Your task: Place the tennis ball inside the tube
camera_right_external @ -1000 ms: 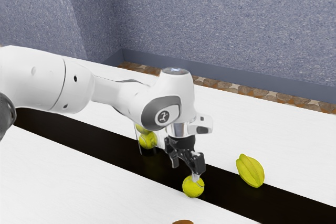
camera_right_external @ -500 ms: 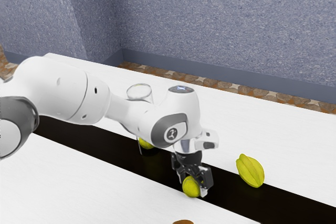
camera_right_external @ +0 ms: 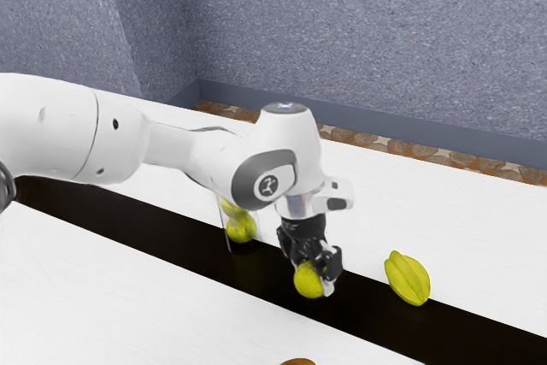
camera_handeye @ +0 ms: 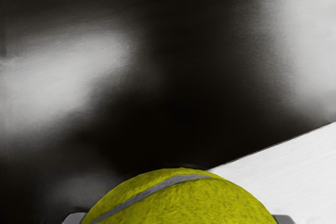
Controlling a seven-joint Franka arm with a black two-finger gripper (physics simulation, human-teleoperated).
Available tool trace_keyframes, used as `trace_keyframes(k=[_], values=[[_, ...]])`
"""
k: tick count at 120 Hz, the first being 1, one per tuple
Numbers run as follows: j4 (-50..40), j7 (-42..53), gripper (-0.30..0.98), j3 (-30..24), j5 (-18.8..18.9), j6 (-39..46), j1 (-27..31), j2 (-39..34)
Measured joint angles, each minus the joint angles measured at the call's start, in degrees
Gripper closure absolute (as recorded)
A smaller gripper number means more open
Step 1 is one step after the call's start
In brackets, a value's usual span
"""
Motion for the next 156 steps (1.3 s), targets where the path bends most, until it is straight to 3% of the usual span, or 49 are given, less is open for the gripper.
trace_keyframes(k=[33, 55, 102, 156], values=[[0.4, -0.9, 0.42, 2.3, 0.3, -11.2, 2.8, -11.1], [5.9, -1.0, 0.42, 3.4, 2.1, -18.4, 6.3, -14.1], [16.9, -0.6, 0.43, 9.1, 5.4, -27.6, 7.2, -11.5], [25.6, -0.3, 0.43, 10.8, 6.6, -29.1, 10.3, -3.2]])
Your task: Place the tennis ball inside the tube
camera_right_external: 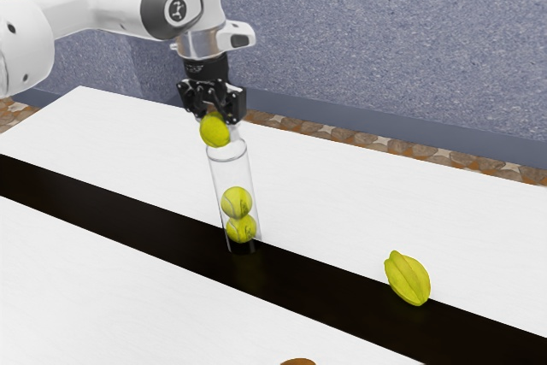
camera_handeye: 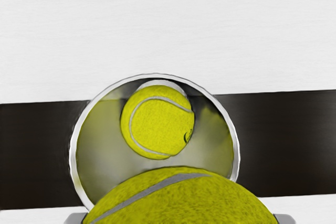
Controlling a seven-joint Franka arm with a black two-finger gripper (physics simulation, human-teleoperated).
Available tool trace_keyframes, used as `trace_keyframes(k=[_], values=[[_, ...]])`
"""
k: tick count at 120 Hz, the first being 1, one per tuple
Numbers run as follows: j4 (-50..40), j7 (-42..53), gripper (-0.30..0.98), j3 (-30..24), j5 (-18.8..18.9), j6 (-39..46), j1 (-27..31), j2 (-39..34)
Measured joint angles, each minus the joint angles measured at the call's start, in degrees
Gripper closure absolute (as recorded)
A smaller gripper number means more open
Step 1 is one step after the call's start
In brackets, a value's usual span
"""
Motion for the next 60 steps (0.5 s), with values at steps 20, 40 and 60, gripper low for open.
trace_keyframes(k=[20, 40, 60], values=[[1.9, 0.0, 0.43, 0.7, 0.1, 1.1, 0.1, 1.9], [2.1, 0.0, 0.43, 0.8, 0.2, 2.1, 0.2, 2.6], [1.9, 0.0, 0.41, 0.8, 0.0, 2.6, 0.1, 2.6]])
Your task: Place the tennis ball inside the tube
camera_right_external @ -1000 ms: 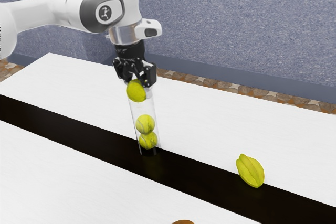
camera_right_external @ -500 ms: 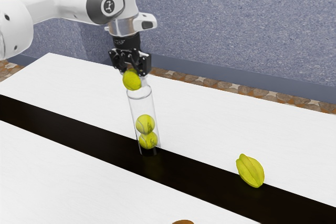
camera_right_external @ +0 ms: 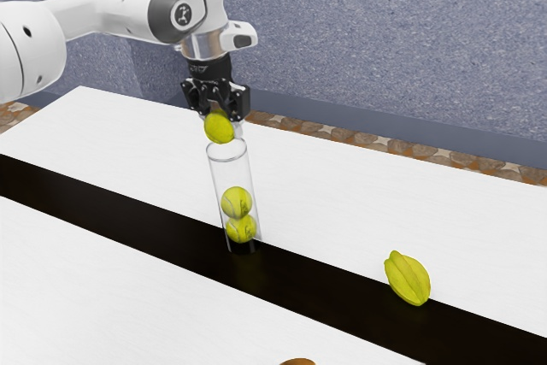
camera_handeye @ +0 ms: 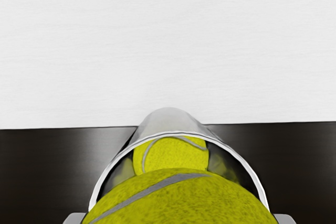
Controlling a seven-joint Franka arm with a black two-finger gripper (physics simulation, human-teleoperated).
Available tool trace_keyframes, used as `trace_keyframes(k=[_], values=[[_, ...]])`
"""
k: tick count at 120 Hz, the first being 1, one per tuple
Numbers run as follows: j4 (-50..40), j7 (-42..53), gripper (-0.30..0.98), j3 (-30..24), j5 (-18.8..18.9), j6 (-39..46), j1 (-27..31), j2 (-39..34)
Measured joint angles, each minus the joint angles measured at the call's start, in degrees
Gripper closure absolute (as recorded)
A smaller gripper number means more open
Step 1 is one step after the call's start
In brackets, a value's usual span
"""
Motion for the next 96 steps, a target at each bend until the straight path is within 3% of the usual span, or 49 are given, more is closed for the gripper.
trace_keyframes(k=[32, 53, 77, 96], values=[[-0.4, 0.1, 0.16, 0.0, -0.8, 0.1, 0.0, -0.2], [-0.7, 0.2, 0.07, 0.0, -1.0, 0.0, 0.0, -0.9], [-8.3, 0.7, 0.03, -0.2, -1.1, -4.3, -0.1, -13.3], [-8.5, 1.3, 0.01, -0.3, -1.0, -6.4, 0.1, -15.4]])
